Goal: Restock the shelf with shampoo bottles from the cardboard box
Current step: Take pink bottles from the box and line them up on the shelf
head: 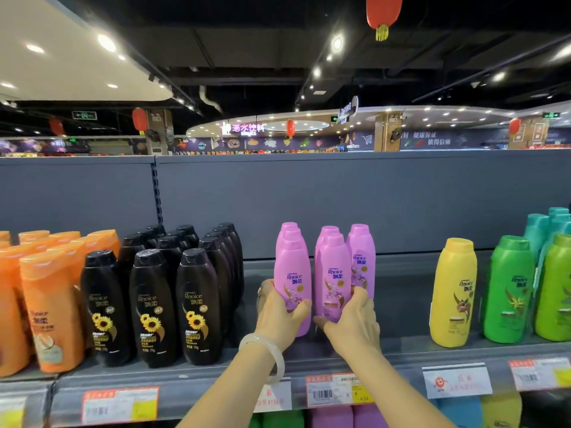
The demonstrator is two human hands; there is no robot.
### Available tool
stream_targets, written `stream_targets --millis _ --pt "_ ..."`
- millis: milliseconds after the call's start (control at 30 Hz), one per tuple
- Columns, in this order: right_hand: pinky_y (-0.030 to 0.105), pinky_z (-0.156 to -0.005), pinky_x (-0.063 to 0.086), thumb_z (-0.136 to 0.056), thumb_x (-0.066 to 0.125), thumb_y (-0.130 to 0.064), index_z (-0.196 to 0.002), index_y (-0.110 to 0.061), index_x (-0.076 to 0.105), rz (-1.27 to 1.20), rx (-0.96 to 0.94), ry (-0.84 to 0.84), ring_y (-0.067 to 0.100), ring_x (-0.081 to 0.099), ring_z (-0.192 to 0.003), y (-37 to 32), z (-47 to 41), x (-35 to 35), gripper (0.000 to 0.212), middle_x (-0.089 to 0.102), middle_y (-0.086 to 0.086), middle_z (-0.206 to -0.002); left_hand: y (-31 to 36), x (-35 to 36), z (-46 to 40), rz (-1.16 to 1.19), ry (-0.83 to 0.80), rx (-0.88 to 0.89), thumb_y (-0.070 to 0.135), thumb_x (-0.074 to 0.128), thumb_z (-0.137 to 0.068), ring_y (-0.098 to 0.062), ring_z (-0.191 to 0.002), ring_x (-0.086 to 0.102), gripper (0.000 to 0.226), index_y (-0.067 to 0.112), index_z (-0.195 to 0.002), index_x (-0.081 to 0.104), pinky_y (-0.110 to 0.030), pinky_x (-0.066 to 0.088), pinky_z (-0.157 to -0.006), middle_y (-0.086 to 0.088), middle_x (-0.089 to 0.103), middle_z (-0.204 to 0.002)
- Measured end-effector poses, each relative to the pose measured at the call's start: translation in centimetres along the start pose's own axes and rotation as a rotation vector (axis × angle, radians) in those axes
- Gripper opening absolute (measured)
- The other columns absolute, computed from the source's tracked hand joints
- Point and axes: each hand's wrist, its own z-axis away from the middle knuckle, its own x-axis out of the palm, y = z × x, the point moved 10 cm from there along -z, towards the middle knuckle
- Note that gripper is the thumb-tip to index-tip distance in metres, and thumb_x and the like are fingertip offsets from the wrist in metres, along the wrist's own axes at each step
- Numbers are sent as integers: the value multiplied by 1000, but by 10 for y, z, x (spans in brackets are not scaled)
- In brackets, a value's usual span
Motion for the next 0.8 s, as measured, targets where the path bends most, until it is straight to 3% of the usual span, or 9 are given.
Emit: stream_targets --millis 100,200,333,467,800 --pt "39 -92 46 -69 77 -38 -125 -14 28 -8 -8 11 27 51 -110 0 1 -1 78 45 8 -121 -5 2 -3 1 -132 -26 22 68 -82 -20 -111 53 45 22 -109 32 -34 49 -95 -4 48 -119" --pt "39 -93 46 -71 76 -36 -125 -14 28 -5 -5 3 27 51 -111 1 2 0 76 45 7 -122 -6 -5 -3 -33 -184 -12 20 71 -79 -16 -105 59 46 20 -114 40 -30 51 -91 -1 58 -117" --pt "40 -95 45 -72 76 -35 -125 -14 29 -2 0 -5 27 51 -112 2 2 1 73 45 8 -124 -10 -15 1 -33 -122 -16 14 77 -73 -14 -91 60 47 16 -108 46 -29 53 -83 2 60 -101" --pt "40 -95 45 -74 74 -35 -125 -14 28 11 3 -7 27 51 -112 1 2 1 72 45 8 -124 -9 -18 2 -54 -63 5 14 77 -73 -12 -90 58 42 17 -102 47 -19 50 -73 1 60 -102" --pt "40 -97 45 -77 72 -33 -125 -15 28 18 1 -14 26 51 -112 -2 3 2 68 46 8 -123 -1 -21 6 -82 62 16 12 79 -71 -14 -97 55 55 13 -118 50 -25 49 -87 1 47 -107"
